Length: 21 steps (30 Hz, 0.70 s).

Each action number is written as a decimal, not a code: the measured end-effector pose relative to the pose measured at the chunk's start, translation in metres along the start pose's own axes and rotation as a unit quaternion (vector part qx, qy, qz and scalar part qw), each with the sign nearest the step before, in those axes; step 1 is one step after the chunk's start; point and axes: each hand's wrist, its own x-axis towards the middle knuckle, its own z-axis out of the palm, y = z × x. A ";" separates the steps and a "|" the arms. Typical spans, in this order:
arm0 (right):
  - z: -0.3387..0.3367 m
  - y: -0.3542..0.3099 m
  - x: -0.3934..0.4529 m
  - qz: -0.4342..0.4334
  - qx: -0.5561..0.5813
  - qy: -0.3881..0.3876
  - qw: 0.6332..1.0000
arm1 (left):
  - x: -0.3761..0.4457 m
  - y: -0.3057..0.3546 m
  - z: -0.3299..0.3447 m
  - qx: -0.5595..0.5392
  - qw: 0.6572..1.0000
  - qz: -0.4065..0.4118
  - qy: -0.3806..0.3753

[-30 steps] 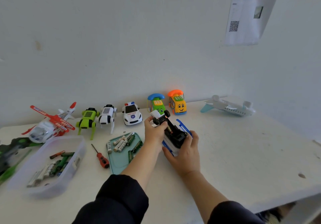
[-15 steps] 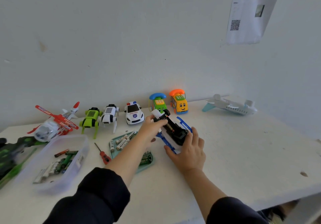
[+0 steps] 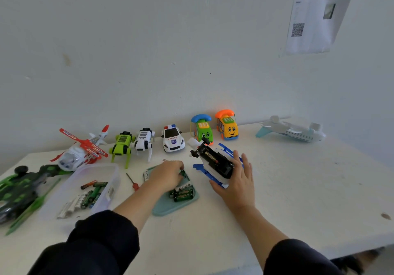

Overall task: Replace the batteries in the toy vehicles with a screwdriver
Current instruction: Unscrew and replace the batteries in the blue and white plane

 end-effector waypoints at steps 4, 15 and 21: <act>-0.003 -0.001 0.000 0.007 0.033 -0.015 0.999 | -0.003 0.004 0.010 -0.017 0.999 -0.003 0.044; -0.006 -0.007 -0.001 0.046 0.076 -0.035 0.995 | -0.023 0.062 -0.020 -0.398 0.856 0.071 0.322; -0.006 -0.008 -0.001 0.055 0.069 -0.032 0.996 | -0.014 0.077 -0.005 -0.313 0.897 0.080 0.301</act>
